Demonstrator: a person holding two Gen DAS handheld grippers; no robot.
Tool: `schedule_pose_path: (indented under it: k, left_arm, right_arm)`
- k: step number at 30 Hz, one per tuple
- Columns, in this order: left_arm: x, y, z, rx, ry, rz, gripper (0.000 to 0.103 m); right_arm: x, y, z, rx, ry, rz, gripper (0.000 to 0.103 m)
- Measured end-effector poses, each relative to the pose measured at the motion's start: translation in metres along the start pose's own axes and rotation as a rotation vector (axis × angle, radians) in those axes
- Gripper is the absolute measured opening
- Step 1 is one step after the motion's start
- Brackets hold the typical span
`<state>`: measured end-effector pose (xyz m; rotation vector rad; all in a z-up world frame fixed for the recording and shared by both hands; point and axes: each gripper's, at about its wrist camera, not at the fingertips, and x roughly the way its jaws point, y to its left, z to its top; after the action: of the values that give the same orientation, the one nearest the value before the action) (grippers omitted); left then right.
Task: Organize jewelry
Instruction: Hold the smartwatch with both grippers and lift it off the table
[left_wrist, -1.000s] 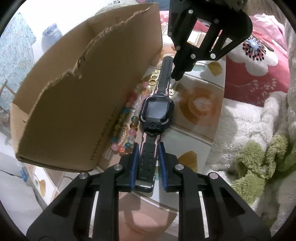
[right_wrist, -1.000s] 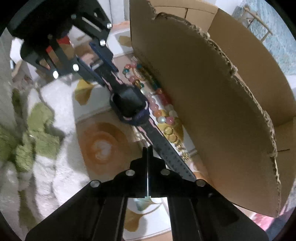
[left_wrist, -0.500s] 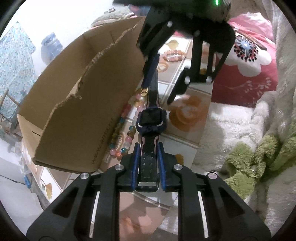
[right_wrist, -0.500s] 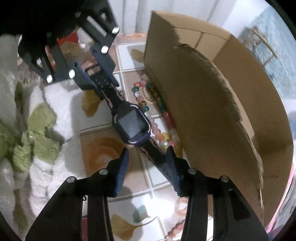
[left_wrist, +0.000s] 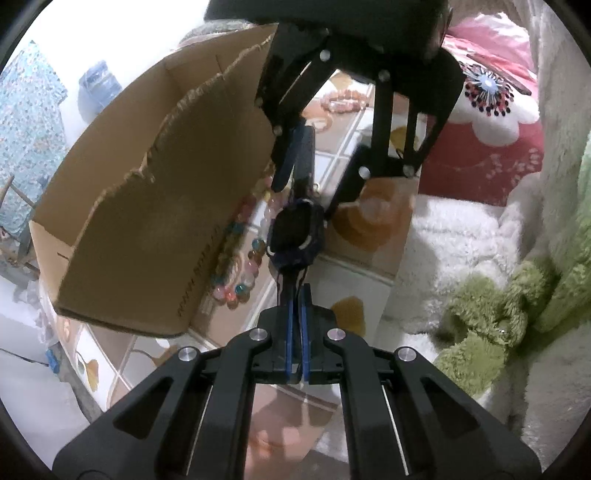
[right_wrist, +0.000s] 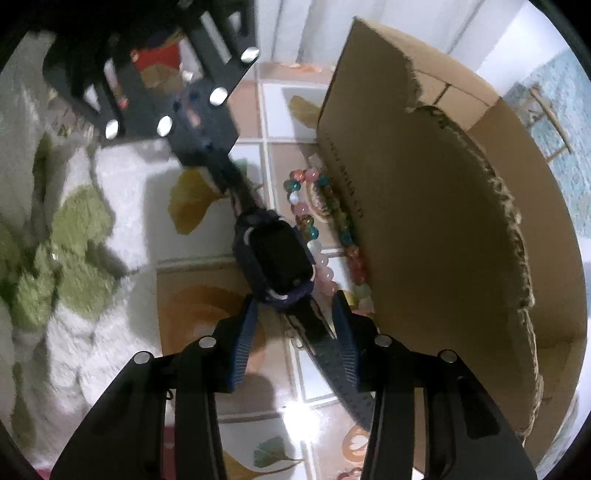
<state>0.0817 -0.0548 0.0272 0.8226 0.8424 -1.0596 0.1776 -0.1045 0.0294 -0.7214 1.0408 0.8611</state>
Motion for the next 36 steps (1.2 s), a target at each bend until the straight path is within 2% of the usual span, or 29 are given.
schedule_pose_path:
  k: [5, 14, 18, 23, 24, 27, 28, 30, 35, 36]
  left_arm:
    - [-0.002, -0.002, -0.006, -0.009, -0.012, 0.023, 0.003]
    - [-0.021, -0.016, 0.004, 0.015, -0.076, 0.045, 0.000]
    - [-0.025, -0.027, 0.009, 0.054, -0.063, 0.060, 0.000]
    - [-0.010, -0.031, 0.007, 0.044, 0.019, 0.124, 0.000]
    - [-0.009, -0.028, 0.006, 0.025, 0.026, 0.126, 0.004]
    - [-0.008, -0.018, 0.008, -0.037, 0.012, 0.136, 0.031]
    - [-0.008, -0.016, 0.008, -0.053, 0.007, 0.131, 0.037]
    - [-0.003, -0.009, 0.009, -0.103, 0.009, 0.107, 0.041]
    - [0.010, 0.004, 0.018, -0.166, 0.019, 0.010, 0.046]
    - [0.013, 0.005, 0.019, -0.170, 0.022, -0.016, 0.046]
  right_arm:
    - [0.004, 0.014, -0.002, 0.060, -0.016, -0.086, 0.025]
    - [0.019, 0.075, 0.008, 0.108, -0.072, -0.387, 0.024]
    - [0.027, 0.097, 0.009, 0.152, -0.098, -0.470, 0.021]
    - [0.026, 0.106, -0.002, 0.181, -0.115, -0.472, 0.021]
    - [0.025, 0.107, -0.004, 0.183, -0.118, -0.466, 0.021]
    - [0.018, 0.100, -0.013, 0.197, -0.129, -0.446, 0.021]
    - [0.014, 0.098, -0.016, 0.209, -0.137, -0.436, 0.021]
    - [0.010, 0.093, -0.021, 0.227, -0.146, -0.407, 0.021]
    - [-0.003, 0.080, -0.033, 0.245, -0.178, -0.305, 0.022]
    - [-0.005, 0.076, -0.036, 0.248, -0.183, -0.268, 0.026]
